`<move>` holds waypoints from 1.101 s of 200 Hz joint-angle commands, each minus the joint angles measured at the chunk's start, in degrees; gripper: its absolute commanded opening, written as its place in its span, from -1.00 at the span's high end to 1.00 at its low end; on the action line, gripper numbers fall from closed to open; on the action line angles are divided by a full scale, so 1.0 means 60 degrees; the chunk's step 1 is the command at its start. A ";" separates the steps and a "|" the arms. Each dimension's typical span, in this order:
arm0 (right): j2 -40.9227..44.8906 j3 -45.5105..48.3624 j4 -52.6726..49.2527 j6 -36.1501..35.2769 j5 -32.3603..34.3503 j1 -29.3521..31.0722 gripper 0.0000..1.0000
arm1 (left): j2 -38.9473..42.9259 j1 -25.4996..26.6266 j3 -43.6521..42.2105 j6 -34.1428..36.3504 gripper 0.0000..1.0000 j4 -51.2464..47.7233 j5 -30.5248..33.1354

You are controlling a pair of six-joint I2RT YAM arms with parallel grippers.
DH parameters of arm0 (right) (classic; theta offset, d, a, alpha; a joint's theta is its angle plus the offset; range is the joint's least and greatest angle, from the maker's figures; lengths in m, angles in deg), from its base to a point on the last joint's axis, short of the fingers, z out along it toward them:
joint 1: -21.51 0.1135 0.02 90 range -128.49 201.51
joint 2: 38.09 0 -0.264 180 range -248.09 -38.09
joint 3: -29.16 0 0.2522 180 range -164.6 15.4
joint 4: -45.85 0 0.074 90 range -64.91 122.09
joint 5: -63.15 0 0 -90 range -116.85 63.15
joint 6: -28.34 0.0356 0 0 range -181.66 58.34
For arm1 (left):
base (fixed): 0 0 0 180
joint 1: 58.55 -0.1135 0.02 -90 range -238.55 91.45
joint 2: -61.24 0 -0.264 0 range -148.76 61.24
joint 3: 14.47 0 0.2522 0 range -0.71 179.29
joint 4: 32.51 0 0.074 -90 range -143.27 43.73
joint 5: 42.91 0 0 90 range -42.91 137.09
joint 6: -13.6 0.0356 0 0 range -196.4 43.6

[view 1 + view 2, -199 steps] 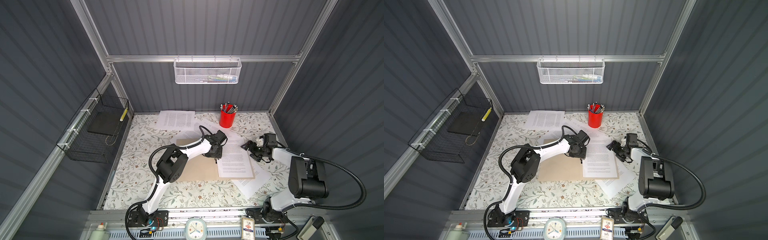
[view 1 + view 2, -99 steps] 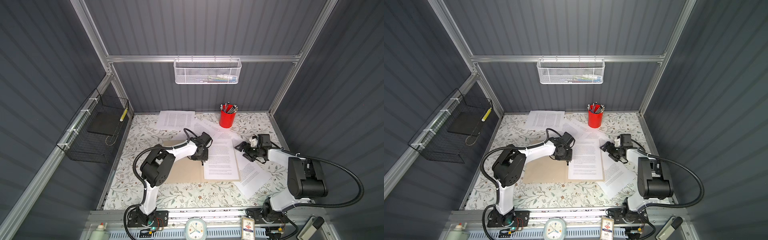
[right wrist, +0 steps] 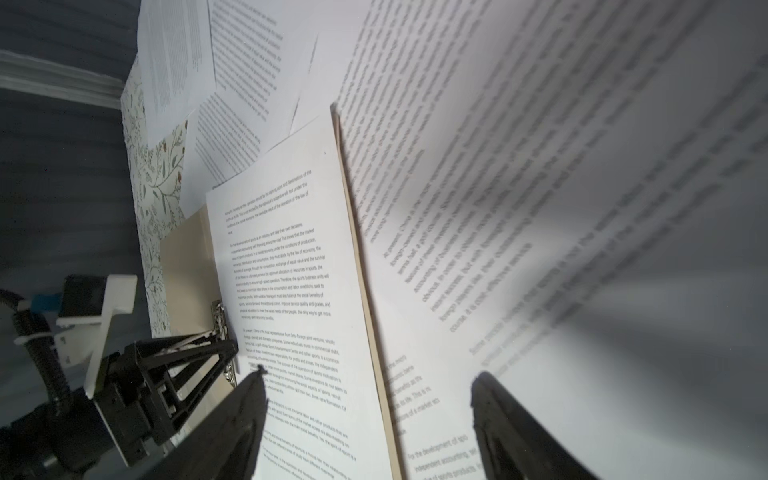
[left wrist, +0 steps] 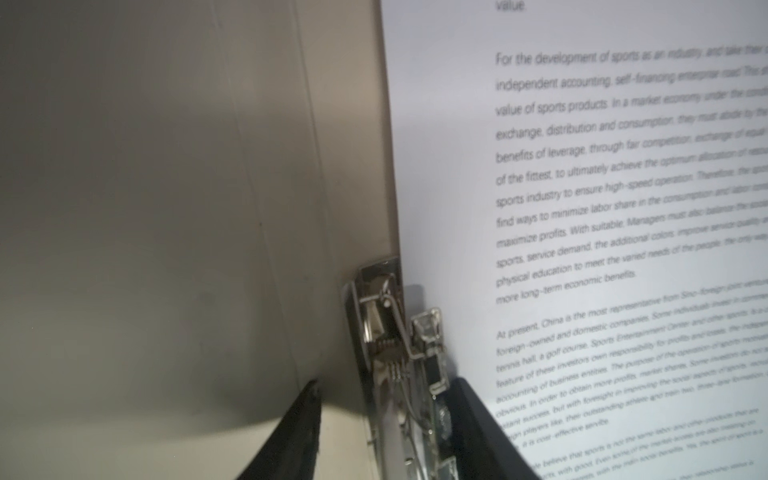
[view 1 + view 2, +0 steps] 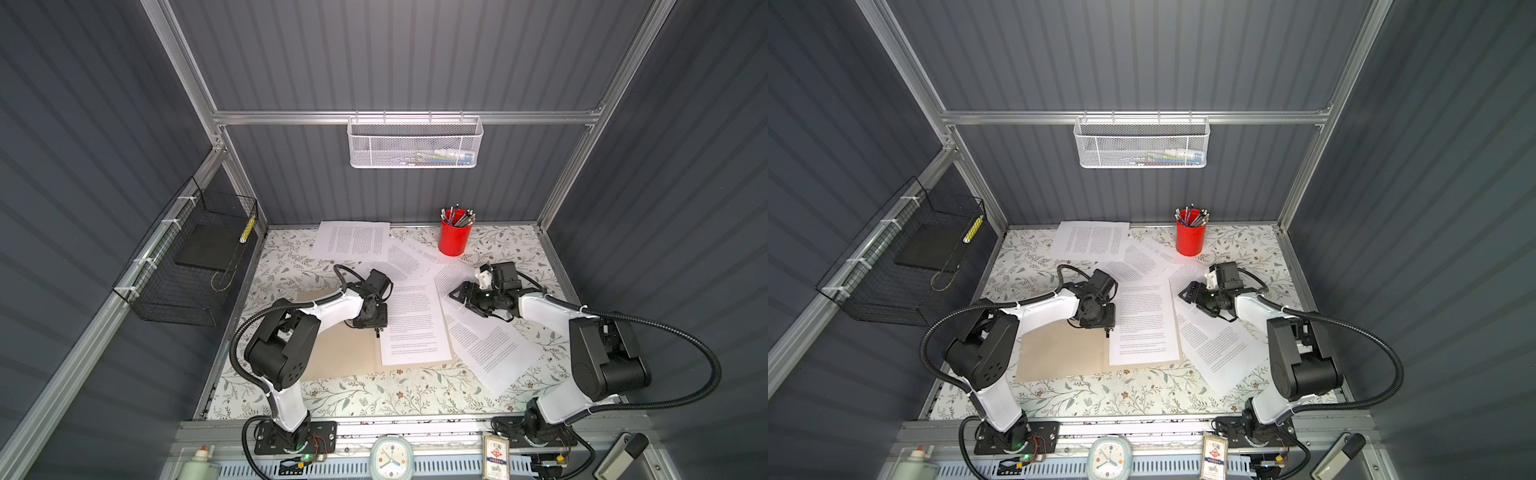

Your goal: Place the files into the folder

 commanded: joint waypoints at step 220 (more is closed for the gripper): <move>-0.3293 -0.3851 -0.1655 -0.0603 0.0396 0.4671 0.48 | 0.5189 -0.2037 -0.3738 -0.2145 0.24 0.1549 -0.5889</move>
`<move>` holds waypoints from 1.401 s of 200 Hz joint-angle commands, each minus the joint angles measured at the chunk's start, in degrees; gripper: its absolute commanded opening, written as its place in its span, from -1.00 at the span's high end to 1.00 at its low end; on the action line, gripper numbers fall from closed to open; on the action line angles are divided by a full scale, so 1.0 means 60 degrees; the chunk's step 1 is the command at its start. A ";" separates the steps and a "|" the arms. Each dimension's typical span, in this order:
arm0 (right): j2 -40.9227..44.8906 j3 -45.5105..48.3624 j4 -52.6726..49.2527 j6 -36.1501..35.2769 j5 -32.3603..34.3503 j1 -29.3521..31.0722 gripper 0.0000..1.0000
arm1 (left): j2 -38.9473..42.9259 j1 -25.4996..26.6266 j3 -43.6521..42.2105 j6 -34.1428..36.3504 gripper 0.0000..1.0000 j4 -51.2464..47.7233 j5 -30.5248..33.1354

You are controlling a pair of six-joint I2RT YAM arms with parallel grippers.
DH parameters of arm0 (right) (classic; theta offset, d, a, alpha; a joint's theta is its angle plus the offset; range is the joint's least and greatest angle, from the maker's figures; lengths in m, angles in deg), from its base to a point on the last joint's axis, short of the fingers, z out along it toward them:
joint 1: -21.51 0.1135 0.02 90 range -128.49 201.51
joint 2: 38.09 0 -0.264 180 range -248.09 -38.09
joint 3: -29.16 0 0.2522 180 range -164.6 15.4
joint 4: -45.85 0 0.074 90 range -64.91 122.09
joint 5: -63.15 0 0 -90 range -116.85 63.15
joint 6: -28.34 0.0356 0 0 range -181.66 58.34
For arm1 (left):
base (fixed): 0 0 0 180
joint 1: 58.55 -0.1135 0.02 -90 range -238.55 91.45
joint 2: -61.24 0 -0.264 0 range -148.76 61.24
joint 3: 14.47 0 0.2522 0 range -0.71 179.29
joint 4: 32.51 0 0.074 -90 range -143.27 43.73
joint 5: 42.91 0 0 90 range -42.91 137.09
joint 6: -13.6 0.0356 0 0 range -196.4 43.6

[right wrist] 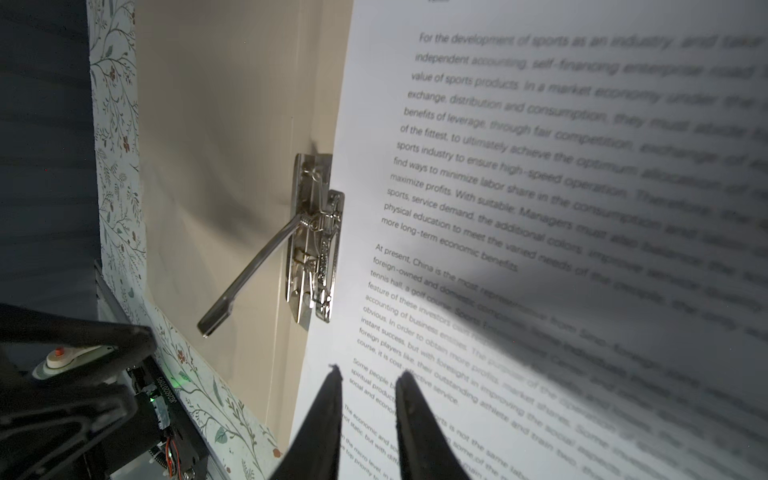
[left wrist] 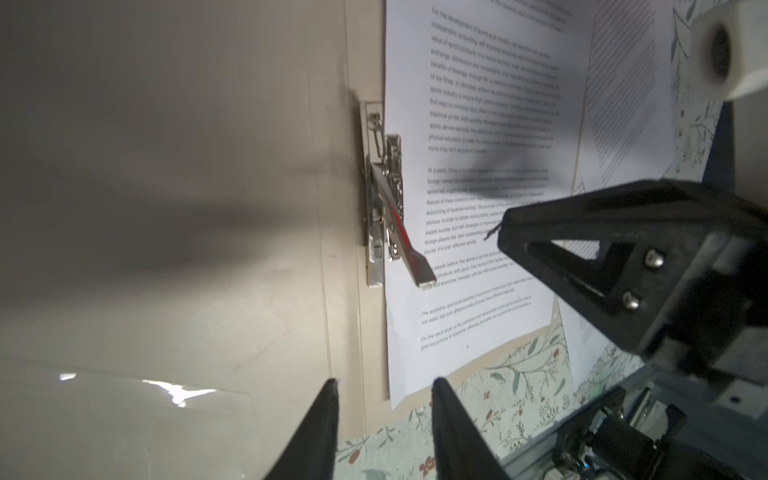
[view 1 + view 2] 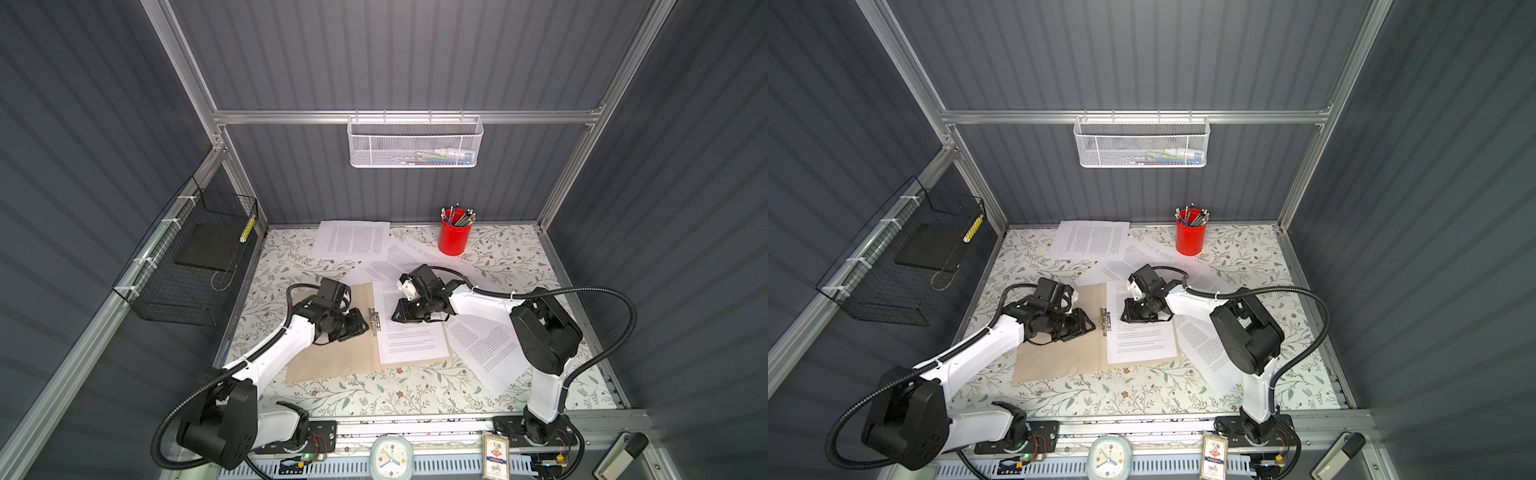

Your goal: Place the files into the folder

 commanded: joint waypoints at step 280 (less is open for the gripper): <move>-0.1298 -0.1606 -0.1229 -0.0257 -0.0015 0.0033 0.43 | -0.1218 -0.2034 0.0376 -0.0728 0.24 0.1694 0.0260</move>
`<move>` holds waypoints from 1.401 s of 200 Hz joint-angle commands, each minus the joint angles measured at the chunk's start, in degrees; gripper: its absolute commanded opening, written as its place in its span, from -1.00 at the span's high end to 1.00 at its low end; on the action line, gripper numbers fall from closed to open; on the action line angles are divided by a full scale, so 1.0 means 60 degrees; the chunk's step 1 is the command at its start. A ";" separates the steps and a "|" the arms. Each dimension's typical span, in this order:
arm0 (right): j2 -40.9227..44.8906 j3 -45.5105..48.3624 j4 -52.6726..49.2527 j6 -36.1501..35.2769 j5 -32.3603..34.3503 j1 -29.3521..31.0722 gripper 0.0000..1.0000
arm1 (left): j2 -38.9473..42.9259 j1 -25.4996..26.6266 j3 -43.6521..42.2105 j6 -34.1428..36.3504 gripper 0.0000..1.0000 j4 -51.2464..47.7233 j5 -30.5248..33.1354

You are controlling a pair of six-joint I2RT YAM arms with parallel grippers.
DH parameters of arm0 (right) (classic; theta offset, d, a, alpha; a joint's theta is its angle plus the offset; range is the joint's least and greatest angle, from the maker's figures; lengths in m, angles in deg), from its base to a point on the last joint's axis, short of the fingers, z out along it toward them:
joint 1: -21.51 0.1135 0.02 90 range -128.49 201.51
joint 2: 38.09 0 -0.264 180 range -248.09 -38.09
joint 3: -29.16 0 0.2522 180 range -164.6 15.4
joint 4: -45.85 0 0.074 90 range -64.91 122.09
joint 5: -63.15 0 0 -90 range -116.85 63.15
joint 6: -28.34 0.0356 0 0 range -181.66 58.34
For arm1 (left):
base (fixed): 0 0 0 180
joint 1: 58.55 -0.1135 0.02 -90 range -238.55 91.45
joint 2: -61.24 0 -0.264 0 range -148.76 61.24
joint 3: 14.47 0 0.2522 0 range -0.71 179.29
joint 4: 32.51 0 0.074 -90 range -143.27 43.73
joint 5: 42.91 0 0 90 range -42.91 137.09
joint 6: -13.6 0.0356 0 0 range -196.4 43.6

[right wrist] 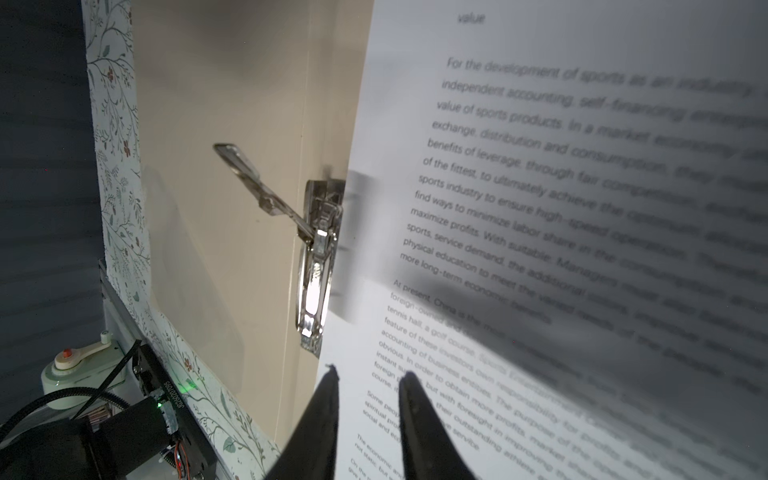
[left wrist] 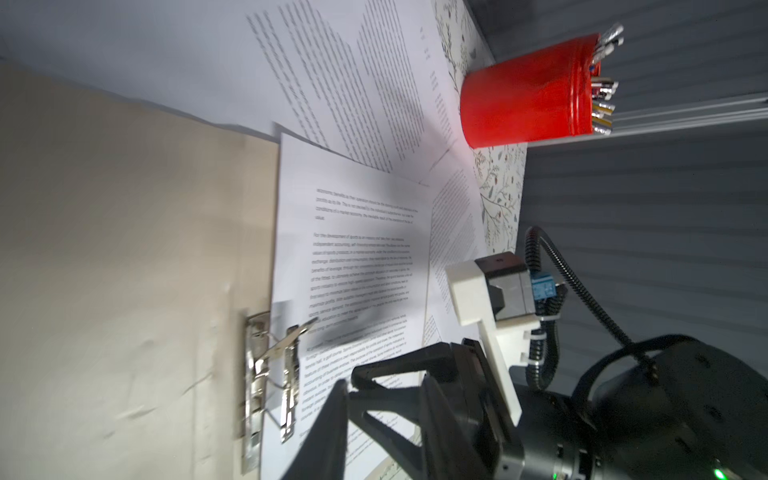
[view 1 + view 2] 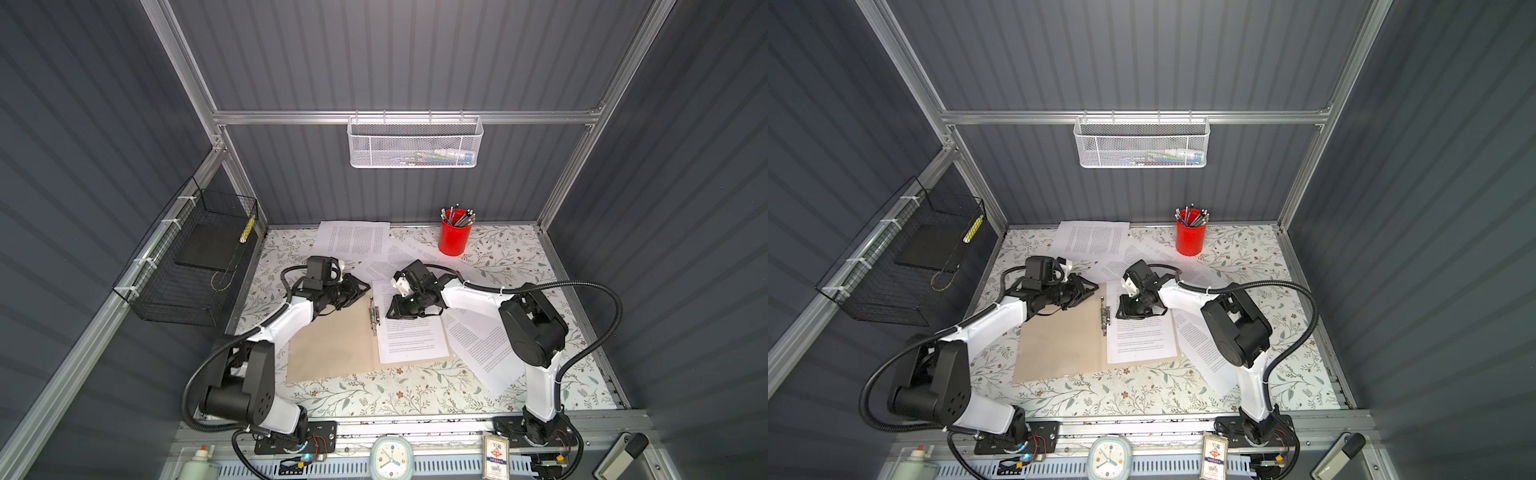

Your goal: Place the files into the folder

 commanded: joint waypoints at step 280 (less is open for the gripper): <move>-0.0474 0.0990 -0.0862 -0.0657 0.0171 0.0939 0.44 | -0.1257 -0.0943 -0.1677 0.1503 -0.12 -0.1735 0.2085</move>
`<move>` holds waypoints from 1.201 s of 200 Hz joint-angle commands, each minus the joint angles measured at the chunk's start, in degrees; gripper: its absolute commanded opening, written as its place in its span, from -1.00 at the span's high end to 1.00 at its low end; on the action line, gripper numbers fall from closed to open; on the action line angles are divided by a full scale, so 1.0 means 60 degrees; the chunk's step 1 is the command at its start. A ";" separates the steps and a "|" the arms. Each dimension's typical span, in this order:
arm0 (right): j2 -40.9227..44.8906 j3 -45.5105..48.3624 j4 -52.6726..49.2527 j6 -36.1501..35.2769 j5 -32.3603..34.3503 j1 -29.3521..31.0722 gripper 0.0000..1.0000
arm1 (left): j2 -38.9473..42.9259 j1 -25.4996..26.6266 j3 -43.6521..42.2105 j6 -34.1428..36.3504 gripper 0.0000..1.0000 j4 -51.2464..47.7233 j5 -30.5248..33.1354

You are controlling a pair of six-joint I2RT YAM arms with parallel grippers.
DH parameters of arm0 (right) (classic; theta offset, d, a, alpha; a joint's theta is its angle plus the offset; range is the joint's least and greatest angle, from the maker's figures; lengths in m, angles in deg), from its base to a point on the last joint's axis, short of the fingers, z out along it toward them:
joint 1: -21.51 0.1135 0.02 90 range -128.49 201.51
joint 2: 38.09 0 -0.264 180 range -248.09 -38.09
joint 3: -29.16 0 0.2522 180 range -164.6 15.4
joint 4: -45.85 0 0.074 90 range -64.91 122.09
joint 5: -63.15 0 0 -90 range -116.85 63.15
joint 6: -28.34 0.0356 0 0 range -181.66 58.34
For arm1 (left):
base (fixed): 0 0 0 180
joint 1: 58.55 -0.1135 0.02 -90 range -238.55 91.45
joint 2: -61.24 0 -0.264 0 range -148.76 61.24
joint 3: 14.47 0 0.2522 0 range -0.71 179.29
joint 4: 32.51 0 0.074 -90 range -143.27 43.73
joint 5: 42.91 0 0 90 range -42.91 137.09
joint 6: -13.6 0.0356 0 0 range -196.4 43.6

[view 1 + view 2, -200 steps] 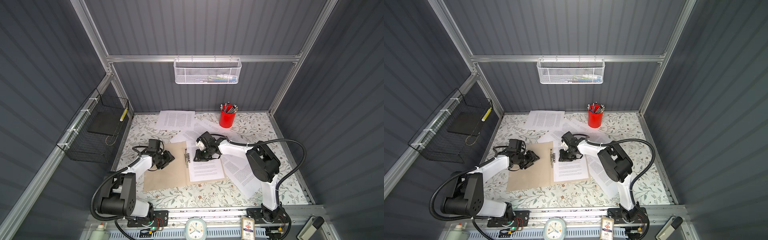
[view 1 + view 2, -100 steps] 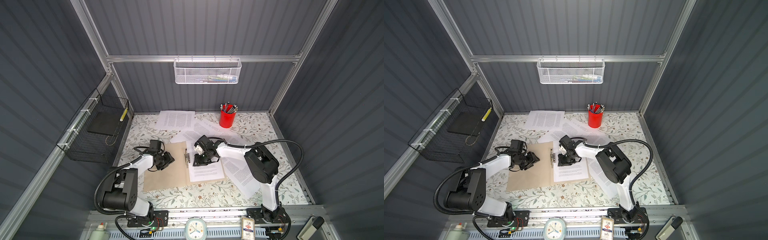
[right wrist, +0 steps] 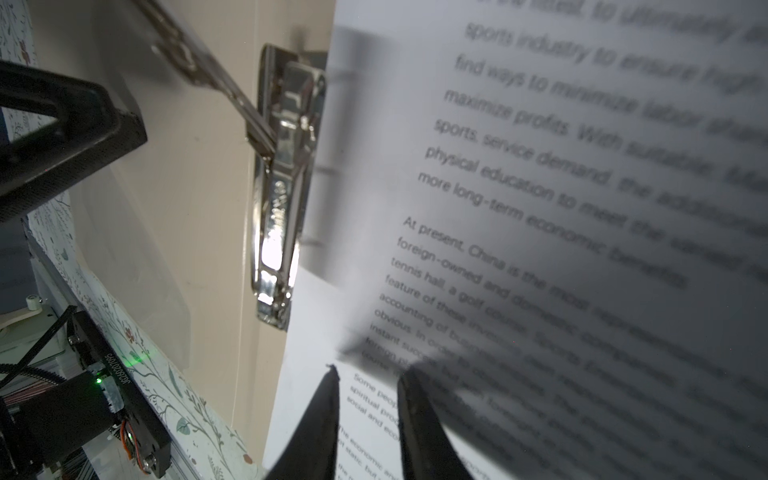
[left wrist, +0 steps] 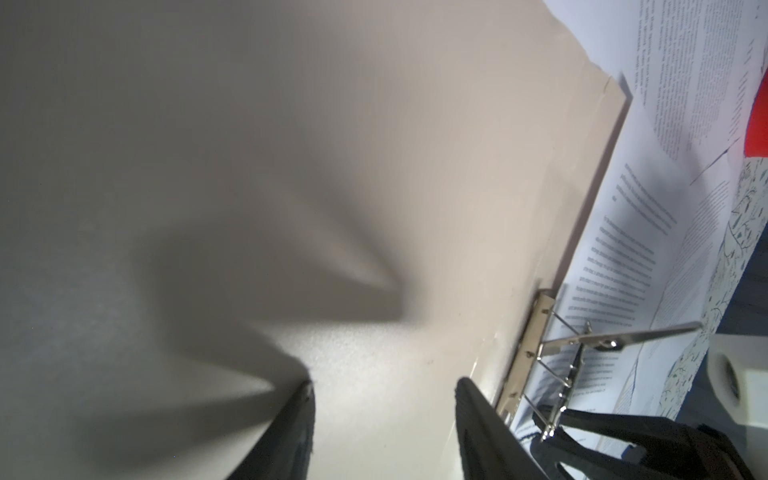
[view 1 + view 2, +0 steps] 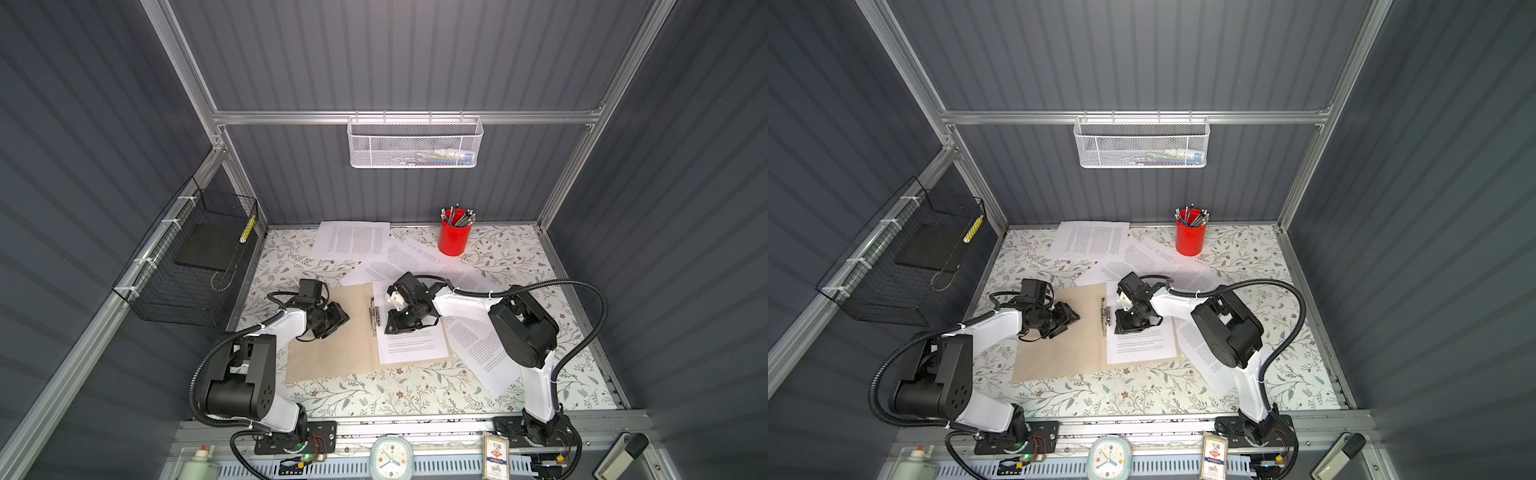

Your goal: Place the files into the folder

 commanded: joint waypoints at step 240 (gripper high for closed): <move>0.6182 0.3613 0.1748 0.0257 0.1287 -0.3034 -0.98 | 0.1958 0.2507 0.2722 0.0358 -0.41 -0.2243 0.0928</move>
